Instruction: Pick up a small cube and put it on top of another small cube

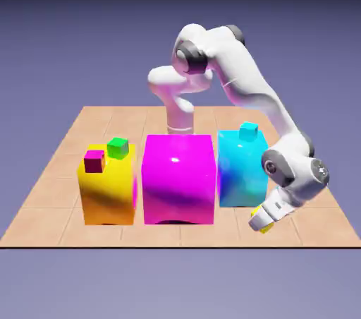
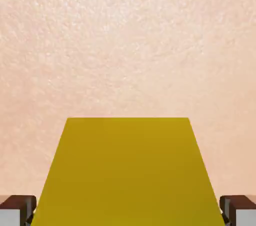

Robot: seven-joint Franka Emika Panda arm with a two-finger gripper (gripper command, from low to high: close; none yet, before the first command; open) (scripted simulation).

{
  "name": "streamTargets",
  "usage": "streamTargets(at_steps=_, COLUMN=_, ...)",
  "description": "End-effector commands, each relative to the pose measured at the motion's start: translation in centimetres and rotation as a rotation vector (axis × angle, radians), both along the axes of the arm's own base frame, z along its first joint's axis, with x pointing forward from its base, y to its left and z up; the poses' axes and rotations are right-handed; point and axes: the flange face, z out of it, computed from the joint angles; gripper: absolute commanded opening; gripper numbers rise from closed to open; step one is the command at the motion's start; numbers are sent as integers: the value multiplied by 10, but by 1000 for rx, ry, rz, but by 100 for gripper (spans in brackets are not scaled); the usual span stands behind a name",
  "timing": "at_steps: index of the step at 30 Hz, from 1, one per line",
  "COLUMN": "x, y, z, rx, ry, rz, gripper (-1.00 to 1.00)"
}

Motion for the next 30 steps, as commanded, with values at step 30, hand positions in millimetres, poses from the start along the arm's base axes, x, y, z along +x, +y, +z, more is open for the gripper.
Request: streamTargets(at_steps=30, x=-119, y=-93, z=334, rx=-40, ry=-163, rz=-1226, gripper=-100)
